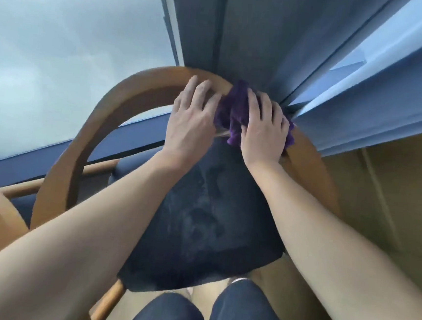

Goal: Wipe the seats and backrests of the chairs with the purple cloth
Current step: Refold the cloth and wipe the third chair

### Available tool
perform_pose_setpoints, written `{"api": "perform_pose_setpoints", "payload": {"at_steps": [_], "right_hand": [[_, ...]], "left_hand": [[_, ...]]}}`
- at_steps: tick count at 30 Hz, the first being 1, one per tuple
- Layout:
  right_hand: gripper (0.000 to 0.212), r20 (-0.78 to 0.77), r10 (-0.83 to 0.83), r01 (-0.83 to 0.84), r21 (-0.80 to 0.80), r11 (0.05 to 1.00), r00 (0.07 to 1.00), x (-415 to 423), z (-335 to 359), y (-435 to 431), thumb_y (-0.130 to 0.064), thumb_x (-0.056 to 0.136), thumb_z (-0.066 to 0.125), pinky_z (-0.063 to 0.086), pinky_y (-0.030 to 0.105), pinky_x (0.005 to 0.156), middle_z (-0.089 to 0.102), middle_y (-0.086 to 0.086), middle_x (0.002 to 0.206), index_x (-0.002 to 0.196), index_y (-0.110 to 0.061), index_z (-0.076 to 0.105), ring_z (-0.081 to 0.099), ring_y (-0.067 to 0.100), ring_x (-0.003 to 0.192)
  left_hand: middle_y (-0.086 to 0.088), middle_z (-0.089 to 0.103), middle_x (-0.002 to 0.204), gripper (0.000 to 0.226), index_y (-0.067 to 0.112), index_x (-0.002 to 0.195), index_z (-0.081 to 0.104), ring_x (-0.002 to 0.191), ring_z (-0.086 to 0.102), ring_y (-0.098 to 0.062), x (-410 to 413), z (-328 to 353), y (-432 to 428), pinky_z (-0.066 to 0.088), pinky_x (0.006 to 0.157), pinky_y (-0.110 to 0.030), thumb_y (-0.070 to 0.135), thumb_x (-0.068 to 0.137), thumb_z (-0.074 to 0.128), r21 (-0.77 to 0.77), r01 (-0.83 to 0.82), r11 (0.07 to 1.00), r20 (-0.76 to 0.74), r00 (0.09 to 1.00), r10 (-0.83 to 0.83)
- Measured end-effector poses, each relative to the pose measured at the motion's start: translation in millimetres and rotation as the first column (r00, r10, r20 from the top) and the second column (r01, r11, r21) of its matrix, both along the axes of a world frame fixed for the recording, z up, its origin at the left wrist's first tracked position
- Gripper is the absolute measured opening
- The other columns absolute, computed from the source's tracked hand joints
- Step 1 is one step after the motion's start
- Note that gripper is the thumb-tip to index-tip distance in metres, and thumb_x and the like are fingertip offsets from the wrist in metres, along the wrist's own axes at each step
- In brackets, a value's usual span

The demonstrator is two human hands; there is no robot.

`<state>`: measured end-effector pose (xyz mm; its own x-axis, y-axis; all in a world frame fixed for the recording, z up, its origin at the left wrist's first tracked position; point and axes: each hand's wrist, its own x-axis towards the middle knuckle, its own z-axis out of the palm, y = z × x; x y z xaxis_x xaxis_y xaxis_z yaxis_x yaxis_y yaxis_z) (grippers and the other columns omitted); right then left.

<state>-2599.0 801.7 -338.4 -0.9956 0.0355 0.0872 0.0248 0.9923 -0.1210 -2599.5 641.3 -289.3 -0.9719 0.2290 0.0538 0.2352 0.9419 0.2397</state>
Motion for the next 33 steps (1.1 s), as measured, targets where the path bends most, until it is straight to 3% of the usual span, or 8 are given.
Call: {"api": "perform_pose_setpoints", "payload": {"at_steps": [3,5,12,16,19,24,28,33], "right_hand": [[0.076,0.026,0.003,-0.005,0.072,0.997,1.0,24,-5,27,-0.026,0.087,0.068,0.034,0.043,0.107,0.038,0.003,0.153,0.153,-0.024,0.031,0.038,0.028,0.136],[0.077,0.016,-0.058,0.057,0.066,0.996,0.998,37,-8,33,-0.026,0.086,0.07,0.037,0.044,0.106,0.038,0.005,0.153,0.152,-0.023,0.031,0.039,0.03,0.136],[0.071,0.048,-0.185,0.183,0.039,0.982,0.982,84,-7,61,-0.031,0.094,0.06,0.037,0.04,0.109,0.032,0.001,0.157,0.155,-0.022,0.024,0.034,0.024,0.142],[0.076,0.099,-0.142,0.158,-0.174,0.972,0.985,94,1,76,-0.028,0.091,0.064,0.032,0.037,0.114,0.029,0.0,0.16,0.156,-0.017,0.025,0.028,0.02,0.146],[0.079,0.107,-0.108,0.137,-0.324,0.936,0.988,106,11,90,-0.025,0.087,0.07,0.027,0.035,0.118,0.032,0.008,0.159,0.153,-0.006,0.031,0.028,0.022,0.148],[0.098,0.275,-0.352,0.394,-0.115,0.912,0.895,172,4,129,-0.053,0.083,0.07,0.032,0.042,0.111,0.028,0.009,0.159,0.155,-0.009,0.021,0.028,0.028,0.146],[0.085,0.227,-0.38,0.406,-0.078,0.911,0.897,186,-7,135,-0.051,0.087,0.065,0.046,0.041,0.094,0.049,0.014,0.139,0.15,-0.005,0.032,0.053,0.031,0.119],[0.08,0.164,-0.408,0.421,-0.048,0.906,0.898,184,-7,132,-0.052,0.083,0.065,0.049,0.036,0.086,0.056,0.01,0.127,0.143,-0.005,0.042,0.058,0.027,0.109]], "left_hand": [[-0.011,0.039,0.153,0.059,0.007,0.148,0.039,0.145,0.031,-0.03,-2,-10,33,0.017,0.12,-0.04,0.013,0.09,0.033,-0.075,0.192,0.978,0.088,0.979,-0.185],[-0.013,0.028,0.159,0.062,0.004,0.153,0.028,0.147,0.026,-0.027,-2,-17,59,0.015,0.121,-0.037,0.014,0.093,0.043,-0.05,0.303,0.952,0.212,0.934,-0.287],[-0.013,0.03,0.158,0.063,0.001,0.152,0.028,0.146,0.029,-0.025,31,-26,109,0.026,0.117,-0.032,0.012,0.094,0.051,0.051,0.333,0.941,0.22,0.916,-0.336],[-0.02,0.025,0.159,0.062,-0.001,0.15,0.032,0.148,0.024,-0.032,57,-23,119,0.029,0.119,-0.04,0.007,0.092,0.054,0.095,0.3,0.949,0.172,0.934,-0.312],[-0.015,0.023,0.161,0.053,0.008,0.15,0.039,0.15,0.02,-0.033,70,-27,127,0.027,0.119,-0.046,0.017,0.099,0.05,0.091,0.339,0.936,0.098,0.933,-0.347],[-0.01,0.012,0.165,0.056,0.025,0.156,0.026,0.153,0.006,-0.031,70,-47,148,0.01,0.123,-0.047,0.046,0.105,0.032,-0.022,0.397,0.917,0.149,0.909,-0.39],[-0.009,0.026,0.161,0.052,0.03,0.149,0.042,0.15,0.016,-0.034,46,-52,163,0.008,0.122,-0.051,0.05,0.104,0.026,-0.087,0.352,0.932,0.082,0.935,-0.346],[-0.002,0.043,0.151,0.048,0.037,0.137,0.055,0.147,0.024,-0.033,36,-55,183,0.008,0.121,-0.053,0.054,0.101,0.028,-0.073,0.293,0.953,0.062,0.955,-0.289]]}}
